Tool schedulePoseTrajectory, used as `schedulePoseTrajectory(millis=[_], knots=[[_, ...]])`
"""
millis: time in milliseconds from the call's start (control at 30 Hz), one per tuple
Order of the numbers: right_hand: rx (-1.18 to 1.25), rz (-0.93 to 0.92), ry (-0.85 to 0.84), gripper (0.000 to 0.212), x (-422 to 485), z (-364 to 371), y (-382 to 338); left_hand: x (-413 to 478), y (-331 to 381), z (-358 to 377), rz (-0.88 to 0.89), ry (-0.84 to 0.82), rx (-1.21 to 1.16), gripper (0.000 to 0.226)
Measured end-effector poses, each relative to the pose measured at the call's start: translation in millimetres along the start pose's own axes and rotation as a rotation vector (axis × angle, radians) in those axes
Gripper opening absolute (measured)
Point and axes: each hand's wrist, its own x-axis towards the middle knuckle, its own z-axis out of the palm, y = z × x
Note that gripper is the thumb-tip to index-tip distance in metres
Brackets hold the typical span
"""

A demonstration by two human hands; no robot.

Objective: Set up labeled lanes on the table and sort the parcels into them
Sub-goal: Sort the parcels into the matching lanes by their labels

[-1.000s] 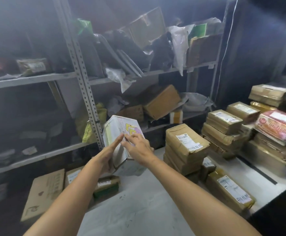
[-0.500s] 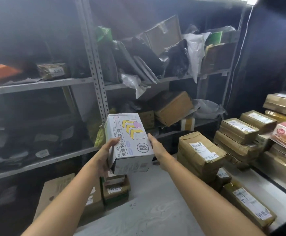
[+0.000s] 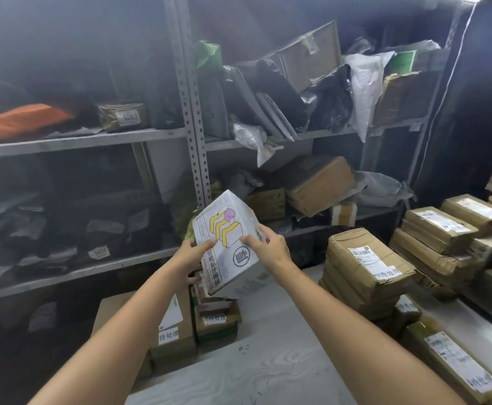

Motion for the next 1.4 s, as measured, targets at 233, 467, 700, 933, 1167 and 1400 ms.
schedulePoseTrajectory(millis=[233, 467, 700, 933, 1167, 1400], knots=[[-0.535, -0.264, 0.179, 0.089, -30.4, 17.4, -20.9, -9.5, 19.6, 11.5, -0.109, -0.099, -0.151, 0.132], [-0.066, -0.223, 0.008, 0.083, -22.4, 6.6, -29.6, -5.7, 0.2, 3.8, -0.117, 0.055, -0.215, 0.104], [0.275, 0.147, -0.176, 0.050, -24.4, -19.1, -21.0, -15.1, -12.4, -8.0, -0.083, -0.037, -0.252, 0.102], [0.239, 0.004, -0.239, 0.034, -35.6, 2.8, -17.6, -6.4, -10.8, -2.9, -0.055, -0.011, -0.164, 0.062], [0.000, -0.076, -0.212, 0.067, -27.9, 14.5, -15.3, -11.1, -5.3, 6.1, -0.069, -0.018, -0.133, 0.041], [0.201, -0.072, -0.150, 0.035, -26.8, -2.0, -14.9, -11.8, 4.9, 5.1, 0.061, -0.007, -0.097, 0.033]])
